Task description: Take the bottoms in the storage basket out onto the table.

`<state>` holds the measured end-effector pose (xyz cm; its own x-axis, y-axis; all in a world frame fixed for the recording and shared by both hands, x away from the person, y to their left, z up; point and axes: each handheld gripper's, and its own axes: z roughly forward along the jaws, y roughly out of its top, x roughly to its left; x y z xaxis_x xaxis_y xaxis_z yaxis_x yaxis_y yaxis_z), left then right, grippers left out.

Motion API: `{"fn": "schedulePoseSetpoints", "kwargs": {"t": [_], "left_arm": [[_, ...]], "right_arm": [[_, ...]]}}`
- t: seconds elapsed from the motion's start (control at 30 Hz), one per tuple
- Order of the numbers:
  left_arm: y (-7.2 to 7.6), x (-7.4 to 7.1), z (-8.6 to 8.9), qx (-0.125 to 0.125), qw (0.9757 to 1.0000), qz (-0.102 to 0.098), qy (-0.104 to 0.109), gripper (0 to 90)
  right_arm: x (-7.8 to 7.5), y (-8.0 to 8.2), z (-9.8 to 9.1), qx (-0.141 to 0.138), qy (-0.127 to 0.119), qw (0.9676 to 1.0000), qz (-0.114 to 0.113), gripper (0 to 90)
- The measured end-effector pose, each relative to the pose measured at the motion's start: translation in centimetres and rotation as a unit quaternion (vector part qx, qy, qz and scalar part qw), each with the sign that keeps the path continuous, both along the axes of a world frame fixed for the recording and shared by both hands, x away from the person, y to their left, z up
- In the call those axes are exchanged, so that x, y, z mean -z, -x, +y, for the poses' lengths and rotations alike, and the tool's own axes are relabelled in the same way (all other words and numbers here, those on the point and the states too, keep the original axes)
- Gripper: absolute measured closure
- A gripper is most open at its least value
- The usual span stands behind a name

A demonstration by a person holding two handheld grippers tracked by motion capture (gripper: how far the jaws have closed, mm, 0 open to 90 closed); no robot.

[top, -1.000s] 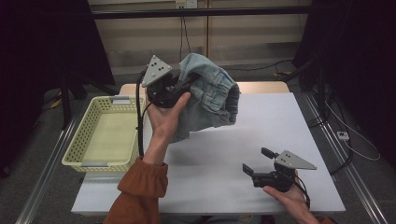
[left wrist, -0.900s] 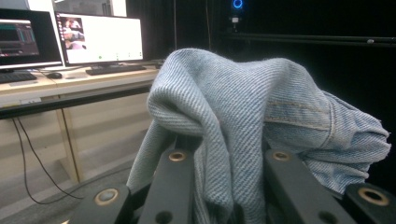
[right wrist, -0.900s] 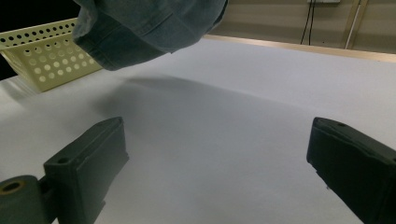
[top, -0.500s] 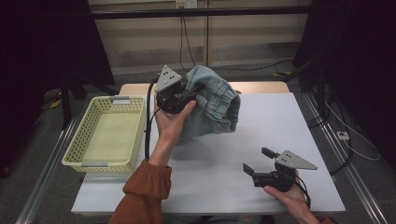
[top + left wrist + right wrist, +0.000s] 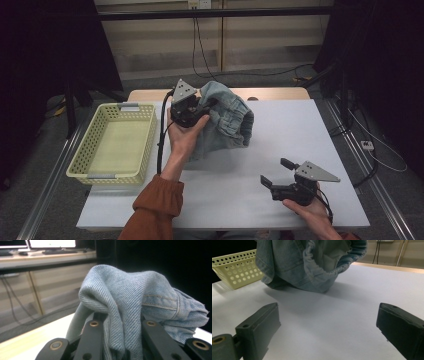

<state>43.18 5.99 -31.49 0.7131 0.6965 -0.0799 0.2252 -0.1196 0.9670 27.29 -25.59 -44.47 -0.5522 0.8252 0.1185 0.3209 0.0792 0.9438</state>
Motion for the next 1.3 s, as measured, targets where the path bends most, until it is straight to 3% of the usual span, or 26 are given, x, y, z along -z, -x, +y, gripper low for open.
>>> {"fn": "schedulePoseSetpoints", "kwargs": {"t": [0.17, 0.37, 0.7, 0.83, 0.97, 1.0, 1.07, 1.3], "left_arm": [[-0.6, 1.7, 0.3, -0.011, 0.9997, 0.020, -0.005, 78.6], [-1.0, 3.3, 0.1, -0.006, 0.9989, 0.036, -0.031, 78.1], [-0.9, 4.7, 0.4, 0.000, 0.9977, 0.053, -0.042, 77.1], [-0.9, 5.6, 0.4, 0.003, 0.9962, 0.065, -0.057, 76.9], [-1.0, 6.0, 0.4, 0.003, 0.9957, 0.071, -0.059, 76.7], [-1.2, 6.8, 0.3, 0.002, 0.9939, 0.080, -0.075, 76.7], [-1.3, 7.3, 0.3, 0.006, 0.9928, 0.084, -0.085, 75.4], [-1.3, 8.0, -0.2, 0.010, 0.9915, 0.089, -0.095, 74.4]], "right_arm": [[0.0, 0.0, 0.0, -0.002, 0.002, 1.0000, 0.001, 4.8], [0.0, -0.1, 0.0, -0.002, 0.002, 1.0000, 0.002, 4.8], [0.0, 0.0, 0.0, 0.000, 0.001, 1.0000, 0.001, 4.8], [0.0, -0.1, 0.0, -0.001, 0.002, 1.0000, 0.002, 4.8], [0.0, -0.1, 0.1, -0.002, 0.003, 1.0000, 0.000, 4.8], [0.0, -0.1, 0.1, -0.002, 0.003, 1.0000, 0.000, 4.8], [0.0, 0.0, 0.2, -0.003, -0.001, 1.0000, 0.002, 4.8], [0.0, 0.0, 0.1, -0.003, 0.001, 1.0000, 0.001, 4.8]]}}
